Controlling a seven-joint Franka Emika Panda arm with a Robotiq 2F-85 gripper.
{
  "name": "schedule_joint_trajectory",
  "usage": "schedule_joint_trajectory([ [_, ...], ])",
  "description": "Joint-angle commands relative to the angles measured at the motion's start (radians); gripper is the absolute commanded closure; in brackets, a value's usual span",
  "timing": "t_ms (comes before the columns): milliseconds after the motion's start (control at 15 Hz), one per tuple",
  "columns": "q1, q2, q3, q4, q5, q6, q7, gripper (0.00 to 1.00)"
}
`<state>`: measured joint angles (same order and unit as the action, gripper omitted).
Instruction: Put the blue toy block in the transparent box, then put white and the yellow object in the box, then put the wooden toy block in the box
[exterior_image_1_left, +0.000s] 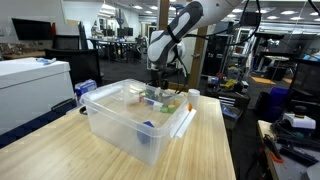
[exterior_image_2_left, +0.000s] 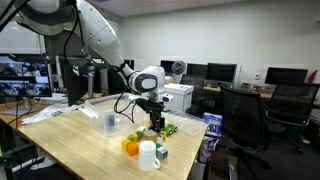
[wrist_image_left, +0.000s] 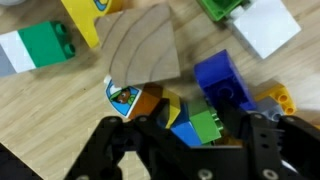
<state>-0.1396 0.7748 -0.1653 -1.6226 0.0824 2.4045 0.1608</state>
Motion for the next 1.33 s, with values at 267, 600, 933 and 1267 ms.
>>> schedule_joint_trajectory([
  [267,0.039,-0.029,0.018,0.001,-0.025,-0.013,-0.001,1.0],
  [600,0.038,-0.035,0.008,0.02,-0.037,-0.084,0.009,0.62],
  [933,0.007,-0.049,0.034,0.041,-0.053,-0.219,-0.116,0.28],
  [1267,0.003,-0.026,0.037,0.05,-0.134,-0.248,-0.249,0.0],
])
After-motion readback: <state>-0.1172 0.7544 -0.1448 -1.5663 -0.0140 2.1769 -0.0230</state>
